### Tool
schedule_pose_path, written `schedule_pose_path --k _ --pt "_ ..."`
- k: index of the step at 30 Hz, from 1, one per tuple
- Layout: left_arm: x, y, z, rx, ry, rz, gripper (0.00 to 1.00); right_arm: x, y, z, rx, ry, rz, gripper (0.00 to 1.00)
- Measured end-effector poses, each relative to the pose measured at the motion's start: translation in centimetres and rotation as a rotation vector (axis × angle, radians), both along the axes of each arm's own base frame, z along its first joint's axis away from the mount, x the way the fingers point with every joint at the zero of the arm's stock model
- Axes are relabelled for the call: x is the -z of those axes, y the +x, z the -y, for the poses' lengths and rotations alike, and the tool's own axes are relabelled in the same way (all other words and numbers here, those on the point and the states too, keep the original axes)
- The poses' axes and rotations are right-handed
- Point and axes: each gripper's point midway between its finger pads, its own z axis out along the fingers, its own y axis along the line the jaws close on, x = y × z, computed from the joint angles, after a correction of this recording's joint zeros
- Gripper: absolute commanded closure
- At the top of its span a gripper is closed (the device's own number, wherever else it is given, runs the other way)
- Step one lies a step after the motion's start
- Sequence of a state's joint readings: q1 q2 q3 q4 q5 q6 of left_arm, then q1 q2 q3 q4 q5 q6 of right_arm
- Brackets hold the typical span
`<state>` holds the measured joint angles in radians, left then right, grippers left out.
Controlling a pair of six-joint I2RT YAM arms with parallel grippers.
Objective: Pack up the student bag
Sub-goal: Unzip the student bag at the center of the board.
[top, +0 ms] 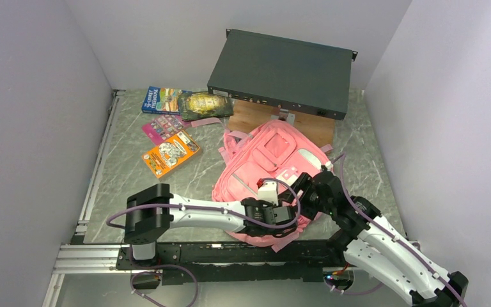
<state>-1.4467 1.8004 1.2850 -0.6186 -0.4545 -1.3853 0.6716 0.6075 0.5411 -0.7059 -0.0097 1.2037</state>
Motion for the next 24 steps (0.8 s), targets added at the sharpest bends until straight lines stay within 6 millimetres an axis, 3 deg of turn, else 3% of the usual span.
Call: schedule_pose_path --k 3,7,11,12,14,15,21,24 --pt "0.4 0.1 -0.1 -0.003 0.012 -0.012 0.56 0.1 0.1 0.0 -0.003 -0.006 0.002 0.26" --pt "0.9 0.2 -0.3 -0.002 0.051 -0.018 0.63 0.9 0.2 -0.1 -0.009 -0.025 -0.010 0.16" --pt "1.4 0.2 -0.6 -0.005 0.088 -0.022 0.78 1.6 0.5 -0.3 -0.020 -0.036 -0.016 0.13" --pt "1.4 0.3 -0.7 -0.006 0.091 -0.023 0.86 1.9 0.5 -0.4 -0.023 -0.041 -0.018 0.14" --pt "1.5 0.3 -0.9 -0.008 0.101 -0.031 0.99 2.4 0.5 -0.4 -0.029 -0.046 -0.027 0.15" --pt "1.6 0.4 -0.9 -0.012 0.100 -0.040 1.00 2.7 0.5 -0.5 -0.029 -0.048 -0.032 0.16" --pt "1.8 0.4 -1.1 -0.004 0.092 -0.055 1.00 3.3 0.9 -1.0 -0.029 -0.027 -0.023 0.32" --pt "1.4 0.4 -1.1 0.022 0.064 -0.047 1.00 4.9 0.3 -1.3 -0.048 -0.018 -0.061 0.40"
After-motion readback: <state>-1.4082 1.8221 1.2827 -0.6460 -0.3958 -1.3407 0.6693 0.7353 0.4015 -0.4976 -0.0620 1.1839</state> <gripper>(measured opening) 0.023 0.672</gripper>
